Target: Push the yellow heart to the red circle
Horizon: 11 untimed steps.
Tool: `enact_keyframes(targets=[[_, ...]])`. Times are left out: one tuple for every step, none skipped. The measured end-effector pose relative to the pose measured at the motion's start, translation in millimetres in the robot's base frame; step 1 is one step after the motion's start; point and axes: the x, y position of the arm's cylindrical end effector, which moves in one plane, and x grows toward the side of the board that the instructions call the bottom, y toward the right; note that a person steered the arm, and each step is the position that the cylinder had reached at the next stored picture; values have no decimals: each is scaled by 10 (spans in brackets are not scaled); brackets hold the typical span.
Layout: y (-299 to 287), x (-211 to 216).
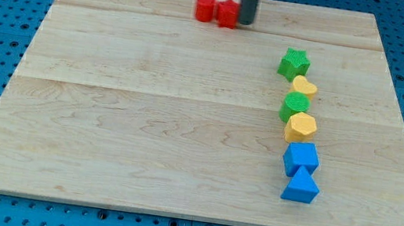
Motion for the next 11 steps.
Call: enact_keyframes(targets=[[149,139],[1081,351],[2092,1039],[1587,1495],[884,1405],[995,1549],[386,1677],[-322,1456],[-691,1138],[-459,1347],[-300,1646]])
